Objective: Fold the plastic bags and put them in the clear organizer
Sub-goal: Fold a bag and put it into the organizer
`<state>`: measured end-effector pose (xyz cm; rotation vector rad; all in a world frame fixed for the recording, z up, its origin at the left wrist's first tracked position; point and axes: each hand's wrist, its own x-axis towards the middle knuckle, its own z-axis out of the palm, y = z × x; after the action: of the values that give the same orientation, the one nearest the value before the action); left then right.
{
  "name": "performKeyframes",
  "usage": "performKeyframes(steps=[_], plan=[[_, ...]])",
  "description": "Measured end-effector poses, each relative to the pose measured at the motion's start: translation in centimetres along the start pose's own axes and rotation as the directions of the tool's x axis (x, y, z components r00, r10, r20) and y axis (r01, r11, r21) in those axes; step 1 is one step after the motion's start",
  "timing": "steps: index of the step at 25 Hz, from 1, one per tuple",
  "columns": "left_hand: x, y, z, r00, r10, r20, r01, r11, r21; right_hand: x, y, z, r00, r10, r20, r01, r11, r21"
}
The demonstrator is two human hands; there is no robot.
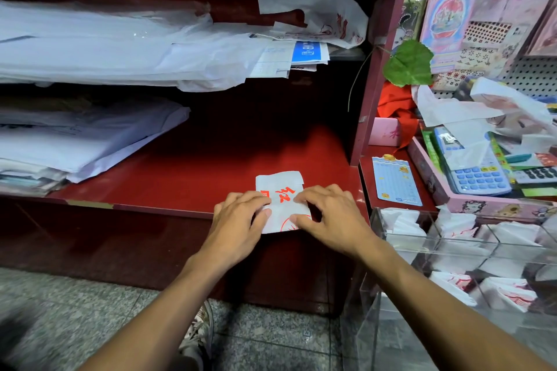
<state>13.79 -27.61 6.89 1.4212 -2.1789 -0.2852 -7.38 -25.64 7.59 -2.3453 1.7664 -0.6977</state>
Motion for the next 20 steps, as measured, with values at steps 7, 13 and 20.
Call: performKeyframes(steps=[7,13,20], plan=[[0.3,0.0,-0.3,0.998,-0.030,-0.050,0.029,0.999,-0.026,-0.2,0.6,-0.7,0.993,-0.078,0.083,0.087,0.991,-0.105],[0.6,-1.0,-0.7,0.999,0.009,0.040,-0.006,0.996,-0.084,-0.1,1.0,-0.1,0.997,-0.073,0.034,0.075,0.995,-0.065],[0.3,-2.5,-1.5,0.991,0.099,0.092,-0.085,0.986,-0.144,0.4,1.3,0.3,0.999,0.000,-0.048,0.007,0.991,0.134]])
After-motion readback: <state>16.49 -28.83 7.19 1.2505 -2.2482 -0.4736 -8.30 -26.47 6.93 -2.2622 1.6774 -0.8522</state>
